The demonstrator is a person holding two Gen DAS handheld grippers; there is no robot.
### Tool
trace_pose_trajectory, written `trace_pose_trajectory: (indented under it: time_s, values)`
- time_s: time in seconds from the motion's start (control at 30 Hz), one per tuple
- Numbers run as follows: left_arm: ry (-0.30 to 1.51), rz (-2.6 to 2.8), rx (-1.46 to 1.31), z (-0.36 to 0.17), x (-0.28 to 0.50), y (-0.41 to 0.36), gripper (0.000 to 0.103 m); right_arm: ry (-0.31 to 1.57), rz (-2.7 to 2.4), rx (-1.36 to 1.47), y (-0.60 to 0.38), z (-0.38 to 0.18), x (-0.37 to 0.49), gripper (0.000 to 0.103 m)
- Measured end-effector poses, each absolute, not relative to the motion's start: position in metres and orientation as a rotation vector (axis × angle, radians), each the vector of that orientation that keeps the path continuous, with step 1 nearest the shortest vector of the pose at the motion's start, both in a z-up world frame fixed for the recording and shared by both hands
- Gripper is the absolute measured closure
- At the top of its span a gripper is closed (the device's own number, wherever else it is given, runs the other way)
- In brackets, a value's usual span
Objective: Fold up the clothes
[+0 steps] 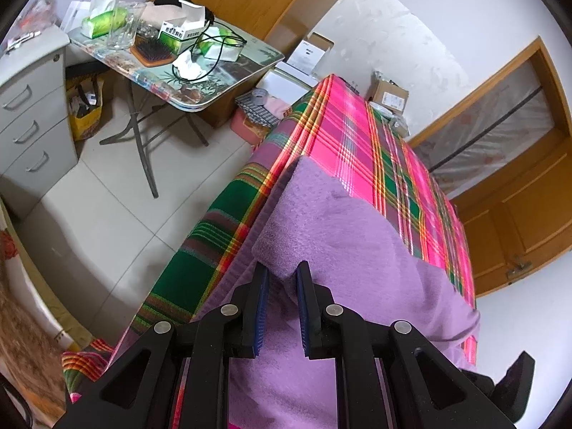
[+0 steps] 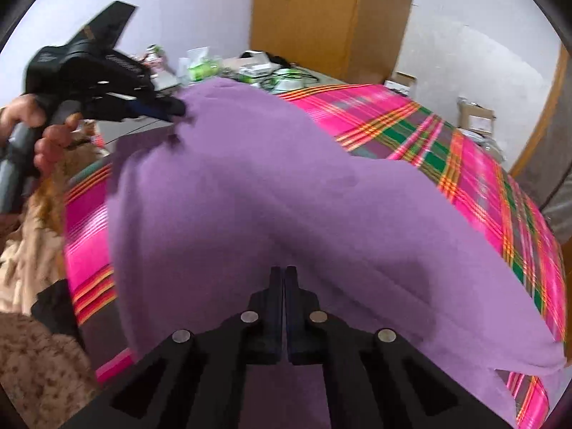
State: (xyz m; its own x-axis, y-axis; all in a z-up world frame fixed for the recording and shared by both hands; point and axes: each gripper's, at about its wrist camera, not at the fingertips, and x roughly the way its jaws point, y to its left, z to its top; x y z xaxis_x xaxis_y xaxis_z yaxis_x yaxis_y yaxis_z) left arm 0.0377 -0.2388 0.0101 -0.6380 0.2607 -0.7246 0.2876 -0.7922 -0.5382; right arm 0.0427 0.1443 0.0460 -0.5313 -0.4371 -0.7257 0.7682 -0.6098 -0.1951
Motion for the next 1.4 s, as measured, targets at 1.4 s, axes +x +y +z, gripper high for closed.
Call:
trace_pose_trajectory:
  time_s: [1.4]
  values:
    - [1.005,-2.749,1.231,0.042,0.063,-0.234,0.087,0.676,-2.215,0.662,0.160,0.102,0.097,0.101]
